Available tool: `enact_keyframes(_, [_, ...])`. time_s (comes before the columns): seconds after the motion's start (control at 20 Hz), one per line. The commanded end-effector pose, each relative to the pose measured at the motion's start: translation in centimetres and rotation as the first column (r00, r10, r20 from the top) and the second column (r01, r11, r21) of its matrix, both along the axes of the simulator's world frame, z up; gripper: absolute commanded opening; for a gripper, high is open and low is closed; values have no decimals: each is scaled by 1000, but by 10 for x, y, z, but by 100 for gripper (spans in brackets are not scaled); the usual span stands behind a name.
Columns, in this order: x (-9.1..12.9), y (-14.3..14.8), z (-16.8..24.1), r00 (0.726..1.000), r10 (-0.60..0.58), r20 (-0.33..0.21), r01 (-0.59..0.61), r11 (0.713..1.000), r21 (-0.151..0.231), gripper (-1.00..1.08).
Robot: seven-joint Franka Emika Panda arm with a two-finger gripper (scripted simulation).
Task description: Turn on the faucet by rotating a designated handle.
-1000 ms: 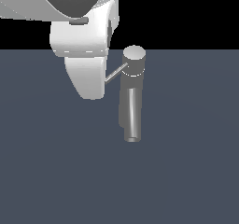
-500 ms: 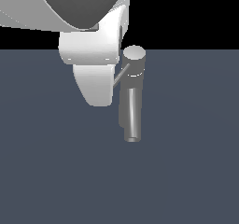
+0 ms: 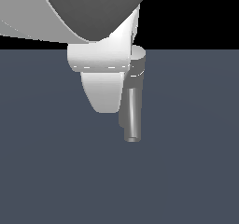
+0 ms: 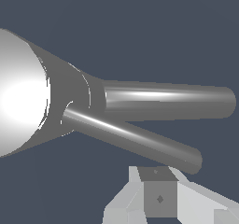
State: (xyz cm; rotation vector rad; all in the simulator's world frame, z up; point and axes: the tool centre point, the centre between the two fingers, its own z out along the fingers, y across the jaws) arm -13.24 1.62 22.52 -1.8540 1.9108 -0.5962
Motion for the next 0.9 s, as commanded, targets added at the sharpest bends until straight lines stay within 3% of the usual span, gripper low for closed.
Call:
enact_keyframes(0.0, [0, 0, 0, 1000, 0, 0, 0, 1000, 0, -100])
enact_keyframes(0.85, [-5, -28, -3, 1000, -4, -3, 4, 1000, 0, -100])
